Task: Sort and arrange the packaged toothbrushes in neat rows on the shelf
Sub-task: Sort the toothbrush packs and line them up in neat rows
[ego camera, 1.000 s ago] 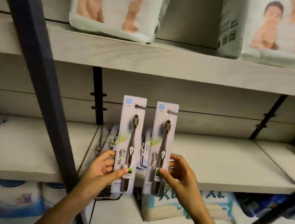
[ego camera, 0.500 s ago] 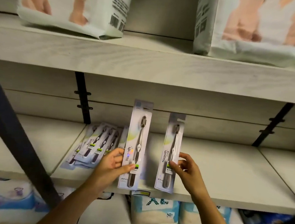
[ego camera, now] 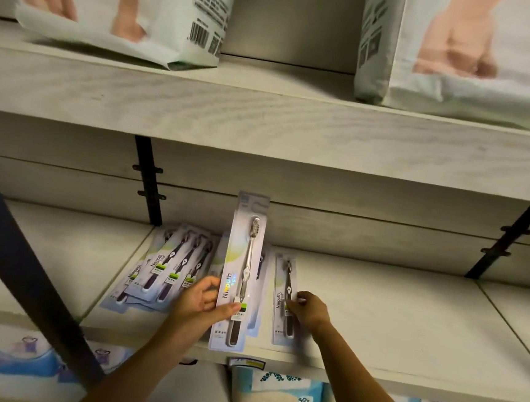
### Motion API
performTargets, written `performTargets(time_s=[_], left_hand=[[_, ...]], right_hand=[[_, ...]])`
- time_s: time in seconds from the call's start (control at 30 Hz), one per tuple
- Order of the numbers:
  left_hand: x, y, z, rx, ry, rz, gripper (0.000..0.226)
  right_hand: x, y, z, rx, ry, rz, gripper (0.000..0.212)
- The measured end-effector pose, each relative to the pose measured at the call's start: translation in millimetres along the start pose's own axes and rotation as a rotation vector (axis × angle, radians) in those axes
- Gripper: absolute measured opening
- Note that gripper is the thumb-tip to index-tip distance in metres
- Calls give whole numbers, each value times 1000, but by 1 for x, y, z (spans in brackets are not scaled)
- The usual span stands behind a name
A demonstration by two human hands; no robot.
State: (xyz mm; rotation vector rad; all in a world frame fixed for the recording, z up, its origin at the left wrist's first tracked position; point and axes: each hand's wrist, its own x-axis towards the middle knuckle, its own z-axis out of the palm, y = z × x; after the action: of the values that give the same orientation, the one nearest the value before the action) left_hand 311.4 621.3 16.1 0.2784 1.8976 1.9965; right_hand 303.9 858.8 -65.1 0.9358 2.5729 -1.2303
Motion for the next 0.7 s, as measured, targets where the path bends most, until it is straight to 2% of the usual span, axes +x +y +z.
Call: performTargets(time_s=[0.1, 0.17, 0.23, 0.3, 0.37, 0.47, 0.57, 0.7], left_hand=[[4, -2, 5, 15, -22, -21, 28], [9, -1, 10, 3, -36, -24, 28], [14, 0, 18, -8, -60, -30, 28], [19, 1, 29, 4, -99, -35, 28], [23, -2, 41, 27, -133, -42, 29], [30, -4, 53, 106, -196, -76, 30], [36, 0, 51, 250, -232, -103, 29], [41, 2, 29, 285, -140, -138, 22]], right_hand=[[-19, -9, -3, -5, 90, -67, 41], [-43, -16, -7, 235, 143, -189, 36], [-73, -26, -13, 477, 17, -300, 29], [-97, -32, -19, 547, -132, -384, 26], [-107, -34, -21, 585, -144, -442, 26], [-102, -30, -27, 573, -67, -427, 23], [-78, -17, -42, 461, 59, -380, 19], [-31, 3, -61, 311, 98, -150, 27]])
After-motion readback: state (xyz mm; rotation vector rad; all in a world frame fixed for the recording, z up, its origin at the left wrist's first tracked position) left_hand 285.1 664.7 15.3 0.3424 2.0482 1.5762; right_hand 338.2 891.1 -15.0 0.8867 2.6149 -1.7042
